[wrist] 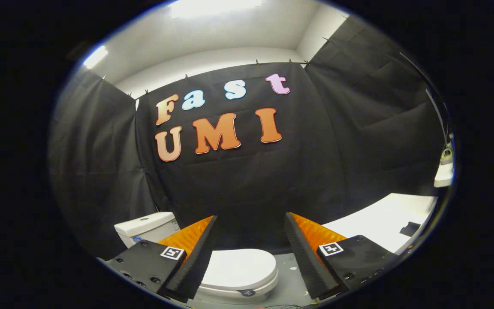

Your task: Open the toilet lid.

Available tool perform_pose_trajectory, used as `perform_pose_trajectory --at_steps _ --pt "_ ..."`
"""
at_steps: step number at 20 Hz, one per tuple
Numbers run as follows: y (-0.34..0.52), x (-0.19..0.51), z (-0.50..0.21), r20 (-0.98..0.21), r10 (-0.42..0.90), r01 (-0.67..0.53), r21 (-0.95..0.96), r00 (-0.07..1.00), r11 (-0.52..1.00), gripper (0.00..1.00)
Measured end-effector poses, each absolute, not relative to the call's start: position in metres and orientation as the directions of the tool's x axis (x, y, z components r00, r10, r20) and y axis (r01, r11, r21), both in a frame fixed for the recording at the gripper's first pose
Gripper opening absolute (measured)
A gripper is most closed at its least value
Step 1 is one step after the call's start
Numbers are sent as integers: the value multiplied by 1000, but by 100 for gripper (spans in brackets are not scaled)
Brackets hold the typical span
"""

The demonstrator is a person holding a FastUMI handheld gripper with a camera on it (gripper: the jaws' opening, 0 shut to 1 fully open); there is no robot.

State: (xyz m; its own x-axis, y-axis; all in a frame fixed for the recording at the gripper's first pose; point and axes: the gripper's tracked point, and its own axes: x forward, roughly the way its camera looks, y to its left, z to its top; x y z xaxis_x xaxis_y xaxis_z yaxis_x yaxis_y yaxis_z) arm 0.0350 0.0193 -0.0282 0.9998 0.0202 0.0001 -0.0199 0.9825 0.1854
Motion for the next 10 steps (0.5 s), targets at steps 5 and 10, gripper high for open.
perform_pose_trajectory --at_steps 5,10 --pt "32 72 -83 -71 71 -42 348 995 937 98" --pt "29 91 -150 -161 95 -16 432 982 902 98"
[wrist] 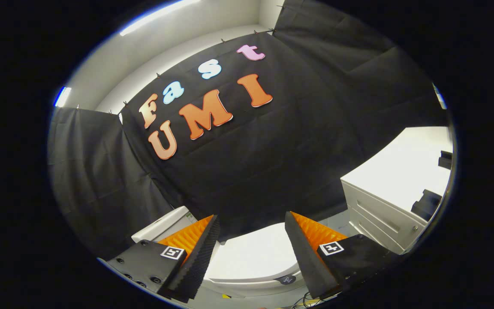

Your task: Open the toilet lid.

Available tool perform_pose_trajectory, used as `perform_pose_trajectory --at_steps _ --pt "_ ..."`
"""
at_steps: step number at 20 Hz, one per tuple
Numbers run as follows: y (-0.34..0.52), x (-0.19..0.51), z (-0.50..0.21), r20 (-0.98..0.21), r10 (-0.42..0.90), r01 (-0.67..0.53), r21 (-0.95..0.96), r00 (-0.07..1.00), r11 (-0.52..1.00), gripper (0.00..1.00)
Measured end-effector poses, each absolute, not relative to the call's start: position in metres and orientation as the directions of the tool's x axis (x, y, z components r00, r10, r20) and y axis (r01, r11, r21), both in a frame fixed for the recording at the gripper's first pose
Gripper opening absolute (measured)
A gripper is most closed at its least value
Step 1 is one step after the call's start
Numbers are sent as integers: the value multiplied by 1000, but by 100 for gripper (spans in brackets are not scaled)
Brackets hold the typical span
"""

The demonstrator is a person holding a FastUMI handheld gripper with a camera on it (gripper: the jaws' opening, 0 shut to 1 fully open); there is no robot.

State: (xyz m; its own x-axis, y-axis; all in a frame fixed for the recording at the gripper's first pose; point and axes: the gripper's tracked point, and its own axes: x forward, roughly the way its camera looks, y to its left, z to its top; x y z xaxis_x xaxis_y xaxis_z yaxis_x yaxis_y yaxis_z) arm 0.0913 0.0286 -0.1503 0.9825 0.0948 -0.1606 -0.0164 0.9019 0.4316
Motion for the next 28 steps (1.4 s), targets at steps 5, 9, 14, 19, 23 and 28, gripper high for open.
perform_pose_trajectory --at_steps 5,9,14,19,23,28 --pt "41 102 -228 -251 186 -58 444 950 894 99" --pt "44 109 -286 -307 238 -54 505 922 862 98" --pt "37 113 -334 -344 276 -24 586 897 810 99" --pt "25 114 -376 -357 305 24 683 883 730 98" --pt "24 113 -433 -421 338 109 745 842 658 98" --pt "45 112 -471 -470 415 174 798 779 577 98"
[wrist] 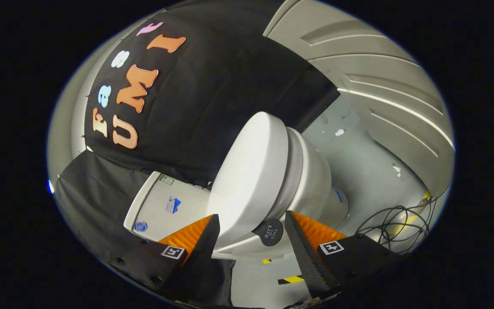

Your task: Open the toilet lid.

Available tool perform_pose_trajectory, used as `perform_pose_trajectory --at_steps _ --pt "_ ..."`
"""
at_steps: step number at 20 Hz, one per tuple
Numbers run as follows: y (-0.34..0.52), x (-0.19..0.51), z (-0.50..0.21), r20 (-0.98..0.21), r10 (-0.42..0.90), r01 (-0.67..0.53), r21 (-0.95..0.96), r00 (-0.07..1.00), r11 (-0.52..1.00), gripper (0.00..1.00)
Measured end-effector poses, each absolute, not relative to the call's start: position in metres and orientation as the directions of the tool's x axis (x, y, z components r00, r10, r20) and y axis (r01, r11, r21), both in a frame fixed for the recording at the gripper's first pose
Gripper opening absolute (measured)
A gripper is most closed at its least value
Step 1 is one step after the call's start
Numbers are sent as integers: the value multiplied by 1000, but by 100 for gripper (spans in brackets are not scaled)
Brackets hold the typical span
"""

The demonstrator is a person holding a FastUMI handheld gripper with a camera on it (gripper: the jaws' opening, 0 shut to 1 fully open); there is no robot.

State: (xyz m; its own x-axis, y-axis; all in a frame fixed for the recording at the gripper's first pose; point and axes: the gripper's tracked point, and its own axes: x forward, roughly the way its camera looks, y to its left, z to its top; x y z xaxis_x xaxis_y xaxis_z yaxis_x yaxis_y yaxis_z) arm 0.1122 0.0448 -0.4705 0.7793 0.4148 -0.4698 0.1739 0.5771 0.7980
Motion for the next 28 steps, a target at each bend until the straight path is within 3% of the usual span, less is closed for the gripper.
perform_pose_trajectory --at_steps 4,10,11,13,15,17,24,27,28 --pt "48 112 -493 -479 432 220 824 764 522 97" --pt "51 118 -508 -449 465 268 874 763 405 82" --pt "52 119 -510 -447 469 261 875 762 408 69" --pt "55 122 -513 -445 484 263 879 754 397 69" --pt "54 122 -522 -465 478 279 869 745 409 51" --pt "51 123 -523 -462 472 283 870 750 403 41" --pt "52 124 -517 -437 494 257 884 752 391 39" --pt "51 128 -517 -437 488 259 883 755 390 19" --pt "52 128 -516 -423 506 248 892 752 377 19"
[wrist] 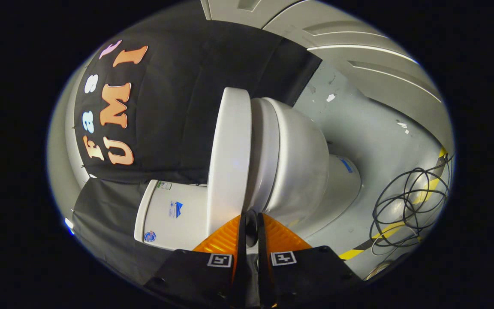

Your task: Open the toilet lid.

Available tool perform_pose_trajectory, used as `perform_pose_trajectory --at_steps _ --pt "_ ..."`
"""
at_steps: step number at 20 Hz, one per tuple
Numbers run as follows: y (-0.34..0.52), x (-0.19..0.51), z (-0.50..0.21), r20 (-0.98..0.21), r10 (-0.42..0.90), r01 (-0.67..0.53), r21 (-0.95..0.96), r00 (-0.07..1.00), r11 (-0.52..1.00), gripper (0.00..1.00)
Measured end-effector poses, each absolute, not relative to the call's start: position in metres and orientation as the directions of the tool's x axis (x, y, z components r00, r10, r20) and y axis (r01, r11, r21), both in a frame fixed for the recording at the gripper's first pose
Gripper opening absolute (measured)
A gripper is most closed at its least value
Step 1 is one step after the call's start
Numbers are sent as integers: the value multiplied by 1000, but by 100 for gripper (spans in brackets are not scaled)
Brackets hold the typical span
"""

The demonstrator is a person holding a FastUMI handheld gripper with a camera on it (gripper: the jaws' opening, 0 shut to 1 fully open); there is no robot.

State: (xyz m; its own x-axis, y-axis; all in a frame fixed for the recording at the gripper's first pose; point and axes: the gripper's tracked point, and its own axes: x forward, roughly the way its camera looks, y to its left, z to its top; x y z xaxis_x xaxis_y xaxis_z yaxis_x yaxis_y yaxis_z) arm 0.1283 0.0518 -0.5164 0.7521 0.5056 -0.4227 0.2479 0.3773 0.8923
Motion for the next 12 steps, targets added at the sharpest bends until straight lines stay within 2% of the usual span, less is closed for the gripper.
perform_pose_trajectory --at_steps 2,12 --pt "55 130 -516 -403 508 250 905 761 344 9" --pt "53 129 -514 -405 502 235 899 764 369 8"
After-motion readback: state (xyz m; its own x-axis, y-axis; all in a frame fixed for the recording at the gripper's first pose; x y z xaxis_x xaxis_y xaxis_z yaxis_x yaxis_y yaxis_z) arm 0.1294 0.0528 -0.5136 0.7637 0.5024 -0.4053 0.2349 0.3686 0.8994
